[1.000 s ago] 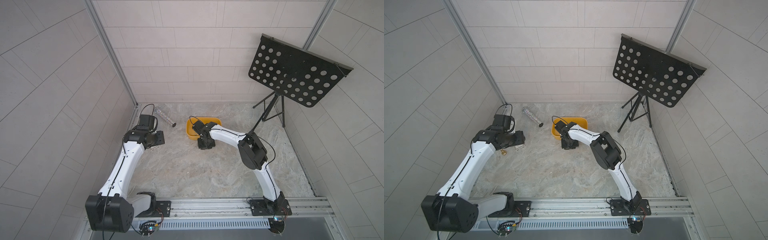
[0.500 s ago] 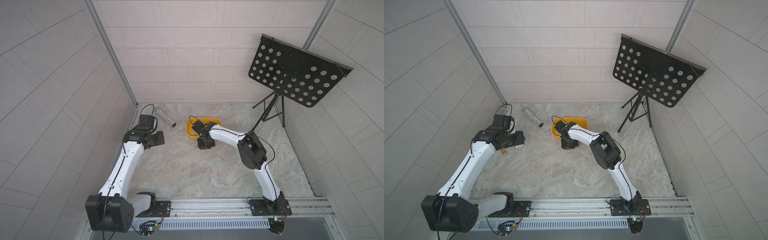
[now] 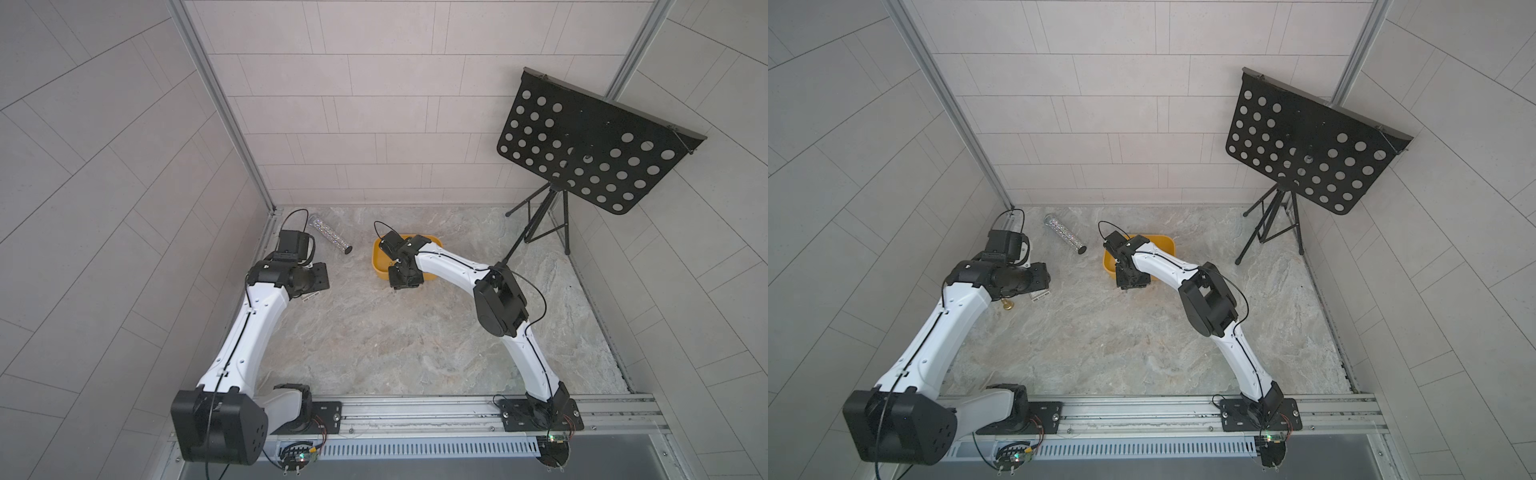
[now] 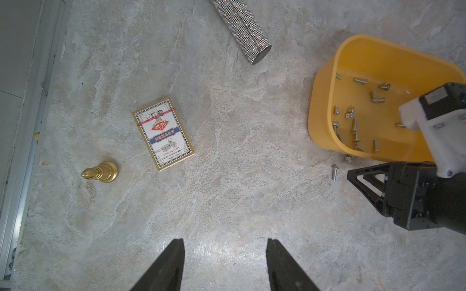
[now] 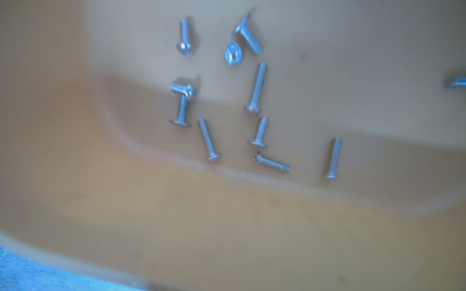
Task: Put the screws on the desktop into the storage box
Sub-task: Pick up the screw from the center of the board.
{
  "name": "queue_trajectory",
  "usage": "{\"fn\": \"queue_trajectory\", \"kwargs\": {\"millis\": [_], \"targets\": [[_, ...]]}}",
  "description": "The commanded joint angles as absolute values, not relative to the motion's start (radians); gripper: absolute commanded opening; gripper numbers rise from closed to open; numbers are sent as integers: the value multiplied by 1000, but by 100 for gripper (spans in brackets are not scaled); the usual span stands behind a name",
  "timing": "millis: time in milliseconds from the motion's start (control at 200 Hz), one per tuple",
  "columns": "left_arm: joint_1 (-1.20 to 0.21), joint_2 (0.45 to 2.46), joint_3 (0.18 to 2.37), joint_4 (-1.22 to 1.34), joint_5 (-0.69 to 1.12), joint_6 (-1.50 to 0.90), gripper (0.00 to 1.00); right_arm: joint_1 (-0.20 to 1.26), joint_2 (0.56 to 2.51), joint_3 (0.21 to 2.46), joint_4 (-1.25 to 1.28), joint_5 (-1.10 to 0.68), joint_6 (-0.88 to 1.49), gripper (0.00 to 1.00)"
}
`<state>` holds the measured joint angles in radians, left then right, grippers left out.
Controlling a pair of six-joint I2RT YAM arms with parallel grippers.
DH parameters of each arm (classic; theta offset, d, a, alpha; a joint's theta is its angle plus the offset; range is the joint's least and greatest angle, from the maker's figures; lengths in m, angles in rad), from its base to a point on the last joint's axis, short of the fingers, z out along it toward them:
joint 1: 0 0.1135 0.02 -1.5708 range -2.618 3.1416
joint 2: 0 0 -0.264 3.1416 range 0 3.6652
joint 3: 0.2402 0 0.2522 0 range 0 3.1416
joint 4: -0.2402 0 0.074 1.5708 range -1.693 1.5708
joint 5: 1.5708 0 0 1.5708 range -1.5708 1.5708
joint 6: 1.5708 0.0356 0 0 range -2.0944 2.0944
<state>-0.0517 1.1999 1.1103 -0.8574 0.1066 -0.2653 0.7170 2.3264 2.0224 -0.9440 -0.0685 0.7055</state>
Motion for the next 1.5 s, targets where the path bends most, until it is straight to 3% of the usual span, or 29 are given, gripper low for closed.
{"fn": "queue_trajectory", "kwargs": {"millis": [0,750,1196,1491], "targets": [[-45,1182,1105,-858,104,-268,59,707,2372,2073,-1016,-37,693,38],[-44,1184,1104,-856,106,-267,59,675,2490,2222,-1059,-31,686,39],[-44,1186,1104,-854,106,-265,59,675,2508,2224,-1078,-64,675,23],[-44,1184,1104,-856,107,-265,59,676,2489,2227,-1097,-66,675,20]]}}
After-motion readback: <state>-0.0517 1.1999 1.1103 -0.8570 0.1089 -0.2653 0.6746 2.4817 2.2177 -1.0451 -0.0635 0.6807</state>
